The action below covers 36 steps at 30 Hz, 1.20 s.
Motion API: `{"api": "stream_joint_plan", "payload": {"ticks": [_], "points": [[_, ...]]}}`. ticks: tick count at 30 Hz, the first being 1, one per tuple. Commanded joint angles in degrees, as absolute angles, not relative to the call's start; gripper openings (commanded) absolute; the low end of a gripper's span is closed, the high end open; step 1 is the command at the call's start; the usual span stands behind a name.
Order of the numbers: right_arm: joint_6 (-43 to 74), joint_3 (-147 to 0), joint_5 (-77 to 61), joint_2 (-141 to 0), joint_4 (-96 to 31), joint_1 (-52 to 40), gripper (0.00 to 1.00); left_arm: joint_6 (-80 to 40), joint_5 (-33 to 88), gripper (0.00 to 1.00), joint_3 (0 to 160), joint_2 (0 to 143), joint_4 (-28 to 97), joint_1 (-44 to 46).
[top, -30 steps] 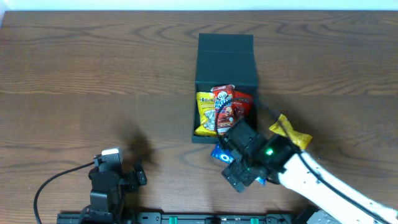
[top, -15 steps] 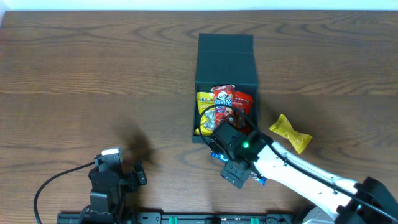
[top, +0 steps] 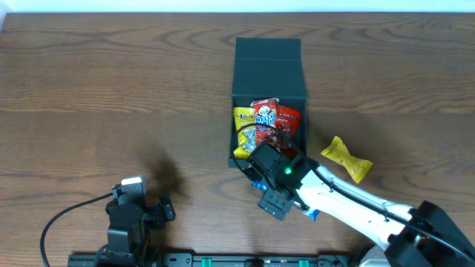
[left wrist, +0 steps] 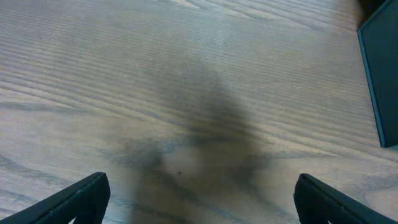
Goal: Pack container
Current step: 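Grasp the blue Oreo pack with the right gripper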
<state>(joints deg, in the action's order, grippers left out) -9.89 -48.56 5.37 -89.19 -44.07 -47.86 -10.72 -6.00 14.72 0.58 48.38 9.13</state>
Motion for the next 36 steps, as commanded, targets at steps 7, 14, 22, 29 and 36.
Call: {"api": "stream_joint_plan", "payload": {"ticks": [7, 14, 22, 29, 36], "points": [[-10.81, -44.86, 3.60, -89.71, -43.20, -47.55, 0.99, -10.50, -6.15, 0.95, 14.79, 0.23, 52.29, 9.26], [-9.65, -43.33, 3.57, -89.71, -41.21, -47.53, 0.99, -10.50, -6.17, 0.95, 14.79, 0.23, 52.29, 9.26], [-9.69, -43.33, 2.76, -89.71, -40.64, -47.53, 0.71, -10.50, -6.17, 0.95, 14.79, 0.23, 52.29, 9.26], [-9.69, -43.33, 1.85, -89.69, -40.66, -47.55, 0.63, -10.50, -6.17, 0.95, 14.79, 0.23, 52.29, 9.26], [-9.69, -43.33, 1.02, -89.69, -40.71, -47.55, 0.45, -10.50, -6.17, 0.95, 14.79, 0.23, 52.29, 9.26]]}}
